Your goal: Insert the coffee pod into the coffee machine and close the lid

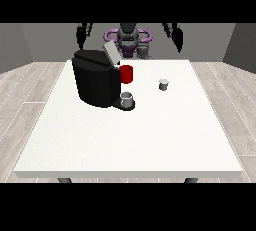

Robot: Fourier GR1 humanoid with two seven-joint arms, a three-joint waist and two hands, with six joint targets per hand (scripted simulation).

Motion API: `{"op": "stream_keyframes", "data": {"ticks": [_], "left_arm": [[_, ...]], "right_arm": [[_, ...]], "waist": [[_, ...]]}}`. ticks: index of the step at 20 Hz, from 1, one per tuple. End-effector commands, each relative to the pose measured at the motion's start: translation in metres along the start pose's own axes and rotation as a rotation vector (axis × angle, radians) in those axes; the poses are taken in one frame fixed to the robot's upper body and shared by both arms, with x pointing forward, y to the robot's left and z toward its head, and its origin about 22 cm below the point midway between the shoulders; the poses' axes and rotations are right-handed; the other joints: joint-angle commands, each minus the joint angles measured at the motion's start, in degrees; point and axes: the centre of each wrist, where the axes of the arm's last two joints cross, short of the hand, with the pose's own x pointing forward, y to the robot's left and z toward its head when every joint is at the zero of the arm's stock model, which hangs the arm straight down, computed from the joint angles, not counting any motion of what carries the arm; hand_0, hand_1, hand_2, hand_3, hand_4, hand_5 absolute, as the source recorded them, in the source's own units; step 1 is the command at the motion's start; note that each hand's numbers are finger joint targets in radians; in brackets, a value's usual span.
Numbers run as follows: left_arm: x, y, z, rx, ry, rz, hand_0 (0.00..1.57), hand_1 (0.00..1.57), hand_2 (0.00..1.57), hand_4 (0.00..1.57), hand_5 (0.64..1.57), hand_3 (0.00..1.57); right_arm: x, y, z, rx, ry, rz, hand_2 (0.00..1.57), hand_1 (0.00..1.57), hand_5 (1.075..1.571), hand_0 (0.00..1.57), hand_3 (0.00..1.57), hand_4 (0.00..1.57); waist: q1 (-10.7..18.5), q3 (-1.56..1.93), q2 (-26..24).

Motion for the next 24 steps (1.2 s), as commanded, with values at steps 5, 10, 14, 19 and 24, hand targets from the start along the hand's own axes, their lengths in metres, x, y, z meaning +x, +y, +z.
{"op": "stream_keyframes", "data": {"ticks": [5, 10, 14, 19, 24], "left_arm": [[-0.020, 0.004, 0.001, -0.085, -0.108, 0.044, 0.00, 0.00, 0.00, 0.31, 1.571, 0.00], [0.011, 0.020, -0.019, -0.099, -0.150, -0.168, 0.00, 0.00, 0.00, 0.00, 1.571, 0.00], [0.022, 0.052, -0.041, -0.114, -0.040, -0.215, 0.00, 0.00, 0.00, 0.00, 1.571, 0.00], [0.024, 0.081, -0.071, -0.115, -0.006, -0.185, 0.00, 0.00, 0.00, 0.00, 1.571, 0.00], [0.001, 0.082, -0.082, -0.075, 0.068, -0.252, 0.00, 0.00, 0.00, 0.00, 1.571, 0.00]], "right_arm": [[-0.012, 0.013, 0.014, 0.050, 0.093, -0.035, 0.00, 0.00, 1.571, 0.00, 0.00, 0.13], [-0.018, -0.002, 0.006, -0.163, -0.050, -0.088, 0.00, 0.00, 1.571, 0.00, 0.00, 0.09], [0.000, 0.012, -0.003, -0.142, -0.039, -0.089, 0.00, 0.00, 1.571, 0.00, 0.00, 0.27], [0.002, 0.032, -0.003, -0.105, -0.108, -0.090, 0.00, 0.00, 1.571, 0.00, 0.00, 0.17], [0.010, 0.037, -0.001, -0.032, -0.117, -0.105, 0.00, 0.00, 1.571, 0.00, 0.00, 0.19]], "waist": [[-2.7, 0.77, 0.0], [-4.3, 0.84, 2.0], [-5.0, 0.80, 1.9], [-8.3, 0.78, 6.5], [-10.8, 0.78, 8.5]]}}
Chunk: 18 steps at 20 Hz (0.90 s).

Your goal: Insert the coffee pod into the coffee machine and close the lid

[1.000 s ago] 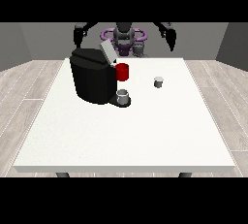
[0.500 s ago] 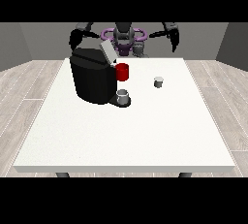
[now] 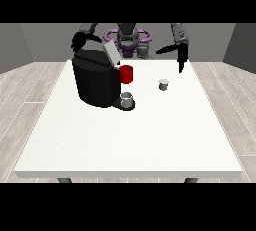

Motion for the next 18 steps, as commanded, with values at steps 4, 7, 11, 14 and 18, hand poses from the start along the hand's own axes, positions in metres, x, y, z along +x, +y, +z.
{"op": "stream_keyframes", "data": {"ticks": [4, 7, 11, 14, 18], "left_arm": [[-0.017, 0.020, -0.020, 0.042, 0.053, -0.055, 0.00, 0.00, 0.00, 0.00, 1.571, 0.00], [-0.013, 0.030, -0.027, 0.022, 0.112, -0.055, 0.00, 0.00, 0.00, 0.00, 1.571, 0.00], [-0.001, 0.002, -0.048, -0.032, 0.146, -0.125, 0.00, 0.00, 0.00, 0.00, 1.571, 0.00], [0.003, -0.006, -0.051, -0.074, 0.128, -0.192, 0.00, 0.00, 0.11, 0.00, 1.571, 0.00], [-0.019, -0.004, -0.045, -0.095, 0.157, -0.252, 0.10, 0.10, 0.50, 0.00, 1.571, 0.00]], "right_arm": [[0.016, 0.003, -0.015, 0.047, -0.060, -0.011, 0.00, 0.00, 1.571, 0.00, 0.00, 0.28], [0.000, -0.012, -0.012, 0.004, -0.017, 0.017, 0.00, 0.00, 1.571, 0.00, 0.00, 0.34], [0.012, 0.015, -0.031, -0.012, 0.020, -0.002, 0.00, 0.00, 1.571, 0.00, 0.00, 0.36], [-0.015, 0.002, -0.025, -0.017, 0.063, 0.034, 0.00, 0.00, 1.571, 0.00, 0.00, 0.37], [0.000, 0.012, -0.033, -0.028, 0.082, 0.054, 0.00, 0.00, 1.571, 0.00, 0.00, 0.41]], "waist": [[-1.5, -0.01, 5.3], [-0.6, 0.01, 4.5], [0.2, 0.01, 3.4], [1.3, 0.02, 3.5], [1.4, 0.00, 3.3]]}}
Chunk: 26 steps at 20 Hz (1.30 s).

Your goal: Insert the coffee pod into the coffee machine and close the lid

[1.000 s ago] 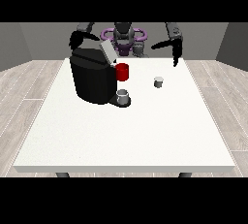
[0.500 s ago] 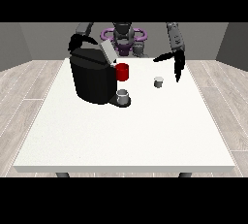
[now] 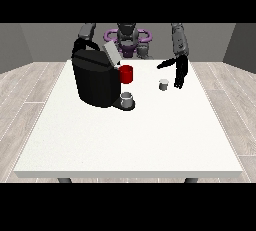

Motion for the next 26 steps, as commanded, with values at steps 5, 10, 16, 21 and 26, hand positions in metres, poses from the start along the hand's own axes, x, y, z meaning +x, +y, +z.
{"op": "stream_keyframes", "data": {"ticks": [5, 10, 16, 21, 26], "left_arm": [[-0.003, -0.017, -0.010, -0.032, 0.092, -0.100, 0.81, 0.81, 0.85, 0.00, 1.571, 0.50], [-0.019, 0.006, -0.006, -0.017, 0.094, -0.228, 0.58, 0.58, 0.72, 0.00, 1.571, 0.47], [-0.004, -0.012, -0.018, 0.013, 0.004, -0.342, 0.65, 0.65, 0.79, 0.00, 1.571, 0.53], [-0.032, 0.002, -0.007, 0.098, 0.007, -0.341, 0.69, 0.69, 0.85, 0.29, 1.571, 0.65], [-0.029, -0.016, -0.013, 0.127, 0.001, -0.411, 0.92, 0.92, 1.04, 0.36, 1.571, 0.83]], "right_arm": [[-0.003, -0.007, -0.014, -0.035, 0.091, 0.041, 0.00, 0.00, 1.571, 0.00, 0.00, 0.42], [-0.005, 0.003, -0.009, -0.023, 0.016, 0.033, 0.00, 0.00, 1.571, 0.00, 0.00, 0.43], [0.006, -0.007, -0.027, -0.002, 0.011, 0.032, 0.00, 0.00, 1.571, 0.00, 0.00, 0.45], [0.008, -0.005, -0.008, 0.021, 0.011, 0.041, 0.00, 0.00, 1.571, 0.00, 0.00, 0.53], [0.006, 0.006, -0.007, 0.021, 0.013, 0.017, 0.00, 0.00, 1.571, 0.00, 0.00, 0.51]], "waist": [[1.1, 0.01, -2.0], [-0.5, 0.00, 1.2], [-0.3, 0.00, 2.2], [-2.7, -0.03, 1.8], [-3.3, -0.02, 2.4]]}}
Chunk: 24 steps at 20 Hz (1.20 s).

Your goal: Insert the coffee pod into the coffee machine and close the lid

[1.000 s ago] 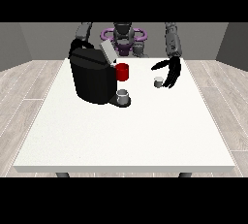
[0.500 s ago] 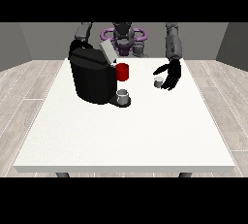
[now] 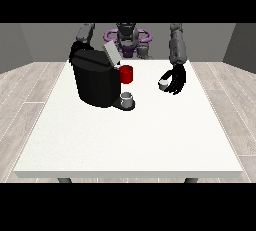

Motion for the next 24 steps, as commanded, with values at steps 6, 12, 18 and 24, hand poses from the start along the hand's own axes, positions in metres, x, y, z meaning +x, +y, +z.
{"op": "stream_keyframes", "data": {"ticks": [6, 12, 18, 24], "left_arm": [[-0.004, -0.010, 0.000, -0.067, 0.025, -0.125, 1.03, 1.03, 1.11, 0.29, 1.571, 0.89], [0.000, 0.006, -0.007, -0.041, -0.115, -0.097, 1.42, 1.42, 1.46, 0.56, 1.571, 1.42], [0.050, 0.026, -0.031, -0.118, -0.216, -0.088, 1.34, 1.34, 1.40, 0.59, 1.571, 1.36], [0.079, 0.063, -0.047, -0.120, -0.278, -0.092, 1.23, 1.23, 1.32, 0.57, 1.571, 1.29]], "right_arm": [[-0.001, 0.004, 0.001, -0.006, 0.039, -0.047, 0.00, 0.00, 1.571, 0.00, 0.00, 0.52], [-0.001, 0.005, 0.005, -0.019, 0.041, -0.021, 0.00, 0.00, 1.571, 0.00, 0.00, 0.40], [-0.047, -0.009, 0.018, -0.065, 0.146, -0.050, 0.00, 0.00, 1.571, 0.00, 0.00, 0.44], [-0.031, 0.002, 0.006, -0.011, 0.120, -0.044, 0.00, 0.00, 1.571, 0.00, 0.00, 0.47]], "waist": [[-0.1, -0.16, -1.2], [-0.1, -0.19, -1.0], [2.2, -0.13, -5.8], [0.0, -0.17, -6.5]]}}
